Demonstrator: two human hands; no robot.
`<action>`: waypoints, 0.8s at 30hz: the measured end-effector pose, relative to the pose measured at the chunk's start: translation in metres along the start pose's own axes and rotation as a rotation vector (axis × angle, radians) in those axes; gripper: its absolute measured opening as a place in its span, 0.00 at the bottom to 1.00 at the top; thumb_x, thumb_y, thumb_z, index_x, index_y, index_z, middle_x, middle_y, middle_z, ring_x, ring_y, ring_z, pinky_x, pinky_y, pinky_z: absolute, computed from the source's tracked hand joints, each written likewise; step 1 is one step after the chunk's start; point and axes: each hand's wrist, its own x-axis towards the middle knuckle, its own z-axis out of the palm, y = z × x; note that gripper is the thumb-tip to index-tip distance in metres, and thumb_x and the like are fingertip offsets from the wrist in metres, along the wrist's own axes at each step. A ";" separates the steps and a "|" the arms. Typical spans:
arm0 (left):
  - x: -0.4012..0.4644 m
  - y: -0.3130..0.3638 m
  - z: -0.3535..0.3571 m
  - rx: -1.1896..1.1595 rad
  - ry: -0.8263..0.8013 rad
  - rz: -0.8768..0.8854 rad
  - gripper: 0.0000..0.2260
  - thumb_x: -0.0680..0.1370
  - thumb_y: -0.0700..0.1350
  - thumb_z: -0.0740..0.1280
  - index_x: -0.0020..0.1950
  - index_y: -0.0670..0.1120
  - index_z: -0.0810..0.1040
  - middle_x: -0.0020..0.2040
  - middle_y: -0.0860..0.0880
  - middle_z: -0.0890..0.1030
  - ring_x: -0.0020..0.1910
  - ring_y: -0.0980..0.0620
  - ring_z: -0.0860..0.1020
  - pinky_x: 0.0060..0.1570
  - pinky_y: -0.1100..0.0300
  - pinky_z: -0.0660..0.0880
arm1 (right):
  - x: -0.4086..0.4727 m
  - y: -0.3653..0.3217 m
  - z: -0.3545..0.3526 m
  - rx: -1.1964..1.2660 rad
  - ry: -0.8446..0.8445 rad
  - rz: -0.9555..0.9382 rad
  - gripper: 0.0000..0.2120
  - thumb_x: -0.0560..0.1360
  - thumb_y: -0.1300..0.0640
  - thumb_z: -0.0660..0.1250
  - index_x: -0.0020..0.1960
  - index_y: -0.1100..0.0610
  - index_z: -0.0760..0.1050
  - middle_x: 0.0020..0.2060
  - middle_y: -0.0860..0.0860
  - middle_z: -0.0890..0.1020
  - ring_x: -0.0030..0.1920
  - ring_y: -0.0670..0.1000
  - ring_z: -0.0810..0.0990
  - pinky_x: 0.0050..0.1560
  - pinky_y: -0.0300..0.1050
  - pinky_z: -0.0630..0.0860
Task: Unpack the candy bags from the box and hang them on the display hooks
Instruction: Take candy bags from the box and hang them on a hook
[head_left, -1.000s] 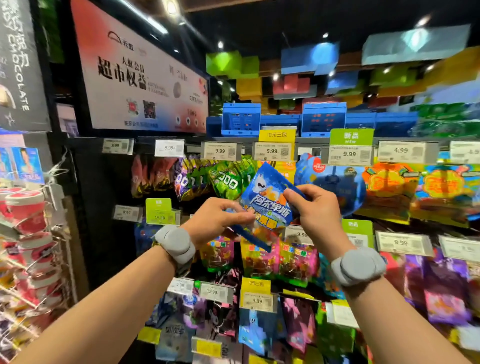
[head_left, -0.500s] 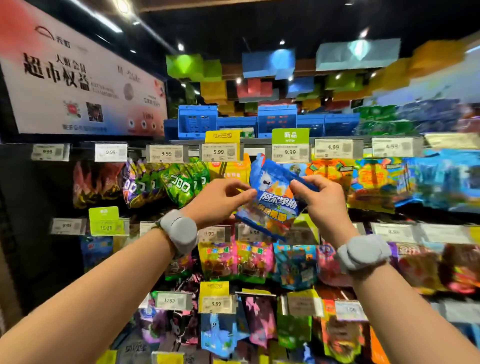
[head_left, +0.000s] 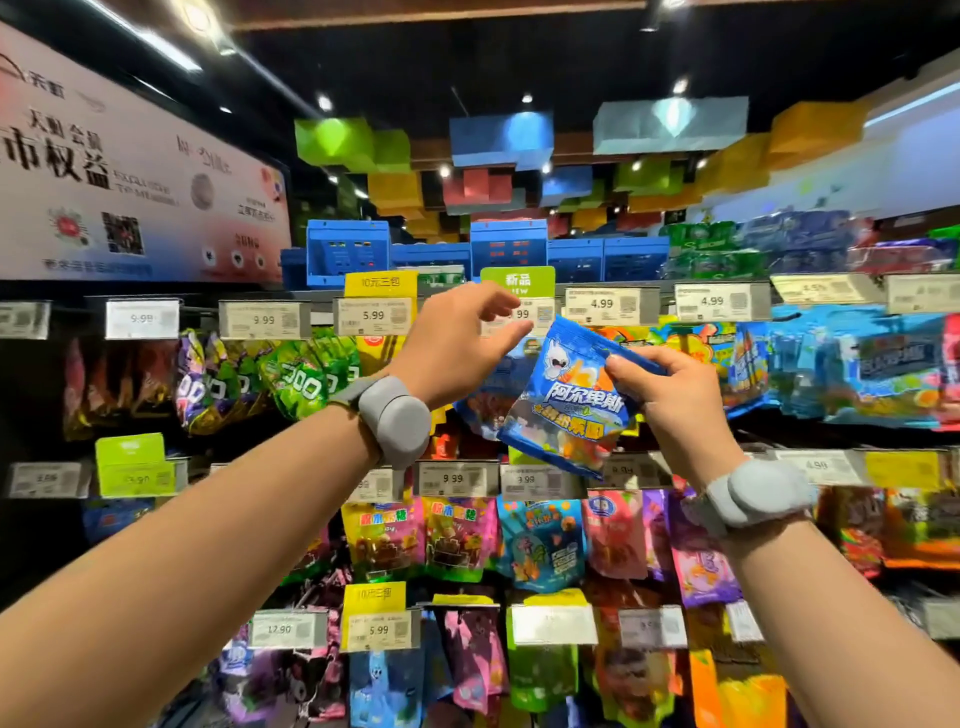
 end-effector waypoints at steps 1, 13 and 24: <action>0.004 0.006 0.007 0.009 0.004 0.037 0.13 0.77 0.52 0.70 0.57 0.46 0.81 0.52 0.51 0.83 0.51 0.54 0.79 0.52 0.59 0.75 | 0.000 -0.001 -0.006 -0.004 0.011 0.001 0.05 0.74 0.61 0.73 0.44 0.63 0.81 0.36 0.55 0.82 0.35 0.50 0.81 0.36 0.45 0.79; 0.051 0.080 0.109 0.193 0.006 0.363 0.16 0.75 0.55 0.67 0.55 0.46 0.79 0.50 0.47 0.81 0.51 0.42 0.76 0.51 0.47 0.74 | 0.002 -0.002 -0.116 -0.052 0.225 0.064 0.09 0.73 0.62 0.75 0.50 0.66 0.81 0.44 0.65 0.85 0.40 0.57 0.83 0.47 0.57 0.82; 0.098 0.134 0.182 0.260 0.010 0.449 0.16 0.74 0.53 0.71 0.59 0.47 0.78 0.55 0.47 0.80 0.55 0.41 0.75 0.51 0.48 0.72 | 0.018 0.005 -0.215 -0.180 0.354 0.078 0.05 0.75 0.61 0.73 0.48 0.62 0.81 0.37 0.55 0.84 0.37 0.53 0.83 0.41 0.49 0.80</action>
